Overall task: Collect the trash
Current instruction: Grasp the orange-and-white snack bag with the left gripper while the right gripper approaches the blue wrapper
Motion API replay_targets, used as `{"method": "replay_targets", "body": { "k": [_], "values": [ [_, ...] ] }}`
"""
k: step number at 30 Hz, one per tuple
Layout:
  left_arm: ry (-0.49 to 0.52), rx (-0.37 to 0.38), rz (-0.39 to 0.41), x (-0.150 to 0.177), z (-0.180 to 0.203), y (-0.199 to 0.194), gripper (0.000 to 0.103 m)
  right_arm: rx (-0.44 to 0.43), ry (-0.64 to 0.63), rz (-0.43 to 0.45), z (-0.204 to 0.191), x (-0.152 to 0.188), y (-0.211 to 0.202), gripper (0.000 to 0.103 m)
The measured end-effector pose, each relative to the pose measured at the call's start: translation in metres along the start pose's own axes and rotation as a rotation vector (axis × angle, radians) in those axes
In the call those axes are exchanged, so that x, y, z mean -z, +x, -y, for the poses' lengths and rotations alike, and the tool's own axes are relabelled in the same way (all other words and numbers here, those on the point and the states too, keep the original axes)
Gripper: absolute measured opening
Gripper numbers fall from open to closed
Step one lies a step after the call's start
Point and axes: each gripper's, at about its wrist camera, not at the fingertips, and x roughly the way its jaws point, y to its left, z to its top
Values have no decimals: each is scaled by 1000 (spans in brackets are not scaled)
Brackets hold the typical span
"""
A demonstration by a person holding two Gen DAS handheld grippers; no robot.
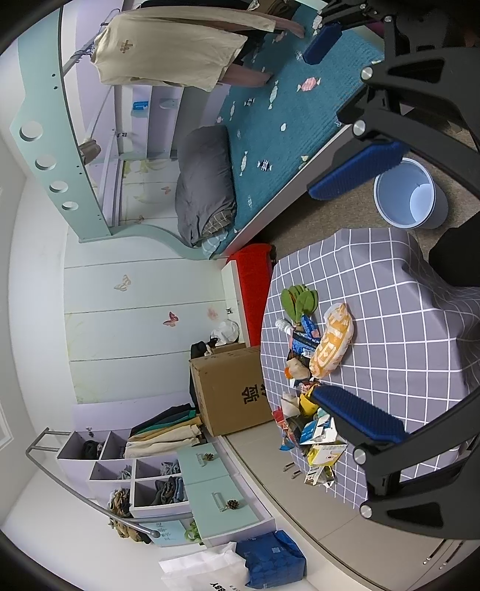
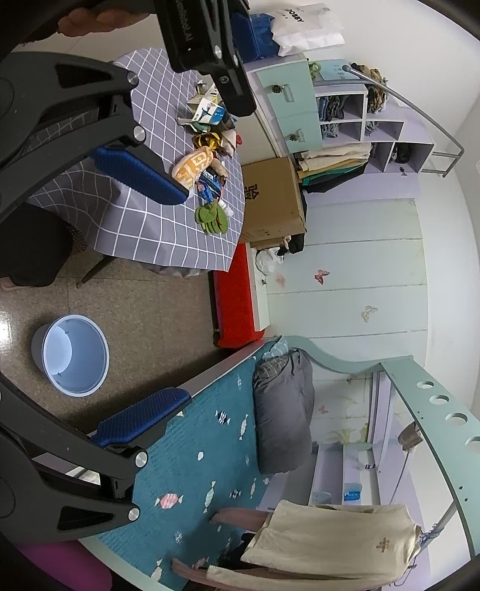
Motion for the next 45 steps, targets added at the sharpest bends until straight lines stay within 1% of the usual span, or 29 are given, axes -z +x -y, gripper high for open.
{"method": "replay_targets", "body": {
  "k": [7,10,12,15,18,21,24,27,29,30,34,37,41,43,44,45],
  "values": [
    [3,-2,-17,2,1,6,99,16,-8,-12,-1,0,2,97],
    [13,-18,-29,6,5,12,99,-27,16,-49,4,1,12,97],
    [28,-31,-35,10,8,18,99,-33,29,-74,6,4,18,97],
    [35,-31,-70,18,9,31,99,-15,27,-108,7,10,28,97],
    [30,-22,-121,27,5,47,99,-16,31,-144,5,16,41,97],
    [4,-3,-183,38,-8,68,99,-20,33,-188,-1,21,60,97],
    [-37,-3,-233,44,-27,88,99,-46,42,-222,-12,22,83,97],
    [-106,3,-294,48,-55,113,99,-68,26,-225,-27,19,106,97],
    [-142,5,-316,51,-68,128,99,-79,26,-231,-34,17,121,97],
    [-155,4,-330,51,-75,137,99,-87,31,-225,-37,17,129,97],
    [-201,3,-383,48,-94,171,99,-97,65,-255,-42,13,161,97],
    [-221,-5,-391,42,-99,190,98,-112,89,-278,-43,10,182,97],
    [-224,-22,-397,34,-98,214,98,-100,85,-292,-45,5,203,97],
    [-248,-20,-431,35,-101,234,92,-80,83,-303,-45,2,213,97],
    [-256,-17,-440,37,-102,238,80,-74,84,-311,-46,1,217,97],
    [-269,-14,-463,38,-104,247,71,-74,89,-320,-46,-1,223,97]
  ]
}}
